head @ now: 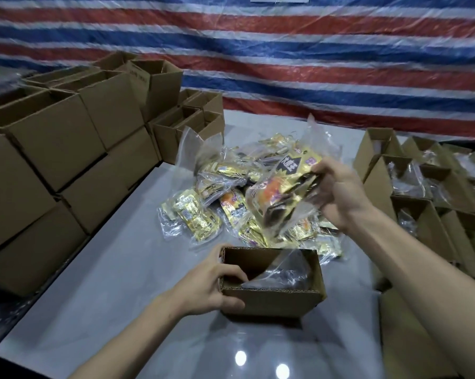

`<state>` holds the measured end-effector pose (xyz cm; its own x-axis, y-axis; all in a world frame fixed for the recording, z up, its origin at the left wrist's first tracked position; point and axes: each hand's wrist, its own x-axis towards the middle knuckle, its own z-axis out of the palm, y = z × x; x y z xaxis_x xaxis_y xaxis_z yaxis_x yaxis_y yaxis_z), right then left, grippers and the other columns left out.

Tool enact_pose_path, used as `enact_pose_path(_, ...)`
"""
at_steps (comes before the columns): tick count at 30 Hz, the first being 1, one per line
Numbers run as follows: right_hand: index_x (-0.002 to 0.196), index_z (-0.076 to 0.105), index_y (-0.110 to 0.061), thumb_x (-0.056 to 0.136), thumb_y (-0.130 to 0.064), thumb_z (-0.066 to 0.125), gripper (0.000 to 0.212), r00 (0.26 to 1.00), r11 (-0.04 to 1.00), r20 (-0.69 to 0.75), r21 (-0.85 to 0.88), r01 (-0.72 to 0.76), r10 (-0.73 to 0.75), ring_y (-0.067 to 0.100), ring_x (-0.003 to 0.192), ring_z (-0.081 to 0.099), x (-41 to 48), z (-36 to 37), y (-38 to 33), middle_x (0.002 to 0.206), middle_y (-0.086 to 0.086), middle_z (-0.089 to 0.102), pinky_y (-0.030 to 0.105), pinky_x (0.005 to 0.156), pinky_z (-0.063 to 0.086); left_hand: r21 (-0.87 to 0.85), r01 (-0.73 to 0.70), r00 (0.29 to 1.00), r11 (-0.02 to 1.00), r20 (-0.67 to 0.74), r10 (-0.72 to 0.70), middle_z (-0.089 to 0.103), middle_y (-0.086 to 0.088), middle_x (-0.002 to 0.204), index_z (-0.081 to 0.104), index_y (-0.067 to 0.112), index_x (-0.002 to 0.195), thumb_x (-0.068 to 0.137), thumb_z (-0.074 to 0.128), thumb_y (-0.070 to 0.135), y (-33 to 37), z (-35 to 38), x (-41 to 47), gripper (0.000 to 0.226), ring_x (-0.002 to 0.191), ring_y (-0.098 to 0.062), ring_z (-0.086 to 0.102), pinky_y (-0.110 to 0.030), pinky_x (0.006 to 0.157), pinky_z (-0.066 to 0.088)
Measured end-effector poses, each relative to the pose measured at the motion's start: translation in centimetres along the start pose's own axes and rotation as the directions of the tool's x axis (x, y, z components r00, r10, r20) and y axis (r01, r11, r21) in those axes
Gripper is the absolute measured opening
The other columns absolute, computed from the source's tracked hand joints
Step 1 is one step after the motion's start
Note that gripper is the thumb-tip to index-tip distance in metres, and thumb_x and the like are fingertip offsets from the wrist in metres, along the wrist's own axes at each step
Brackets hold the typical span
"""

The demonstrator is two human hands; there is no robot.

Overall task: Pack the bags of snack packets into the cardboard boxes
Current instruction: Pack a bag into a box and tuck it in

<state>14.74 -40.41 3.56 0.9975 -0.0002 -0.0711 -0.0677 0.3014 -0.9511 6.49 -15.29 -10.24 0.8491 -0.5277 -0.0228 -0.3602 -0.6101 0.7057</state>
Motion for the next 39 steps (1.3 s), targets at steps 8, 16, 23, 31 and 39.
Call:
enact_pose_path(8,0.052,0.067,-0.011,0.075,0.022,0.027,0.057,0.999,0.998,0.037,0.052,0.038,-0.04,0.012,0.057,0.056,-4.6,0.0,1.6,0.056,0.002,0.061,0.018,0.046,0.044,-0.007,0.029,1.0,1.0,-0.01,-0.029,0.032,0.022,0.124,0.069,0.039,0.107,0.067,0.086,0.046,0.0,-0.2,0.3,0.044,0.115,-0.003,0.045,-0.02,0.098,0.042)
enact_pose_path(16,0.044,0.054,0.005,0.06,0.005,0.045,0.018,0.986,0.991,-0.12,0.053,0.121,-0.114,0.014,0.065,0.062,-5.0,1.1,6.0,0.049,0.001,0.062,0.022,0.049,0.054,-0.08,0.006,1.0,0.997,-0.009,-0.007,0.031,0.021,0.127,0.065,0.045,0.109,0.065,0.082,0.056,-0.5,0.3,0.7,0.048,0.116,0.0,0.045,-0.02,0.094,0.046)
enact_pose_path(23,0.079,0.075,-0.003,0.069,0.001,0.056,0.022,0.984,0.96,-0.022,-0.224,0.167,-0.177,0.016,0.068,0.057,-5.6,2.4,9.4,0.069,0.003,0.061,0.018,0.063,0.048,-0.447,0.041,0.978,0.893,-0.166,-0.128,0.053,0.015,0.129,0.021,0.041,0.147,0.057,0.096,0.027,-1.7,2.0,-0.2,0.118,0.119,-0.015,0.059,-0.042,0.098,0.051)
enact_pose_path(31,0.096,0.076,-0.036,0.074,-0.026,0.078,0.025,0.896,0.337,0.404,-0.831,0.443,-0.183,0.007,0.108,0.047,-7.1,0.2,9.9,0.104,-0.021,0.06,0.025,0.097,0.032,-0.382,0.078,0.983,0.921,-0.124,-0.135,0.035,0.014,0.152,0.008,0.059,0.147,0.055,0.094,0.039,-1.5,1.6,0.1,0.128,0.132,-0.007,0.048,-0.039,0.109,0.044)
enact_pose_path(39,0.111,0.074,-0.032,0.094,-0.031,0.061,0.022,0.931,0.032,0.349,-0.937,0.347,0.104,0.013,0.106,0.06,-6.8,-1.4,9.3,0.106,-0.011,0.07,0.031,0.091,0.046,-0.336,0.064,0.983,0.94,-0.143,-0.118,0.018,0.027,0.155,0.013,0.06,0.144,0.056,0.091,0.049,-1.9,1.3,0.7,0.118,0.144,0.002,0.023,-0.029,0.116,0.032)
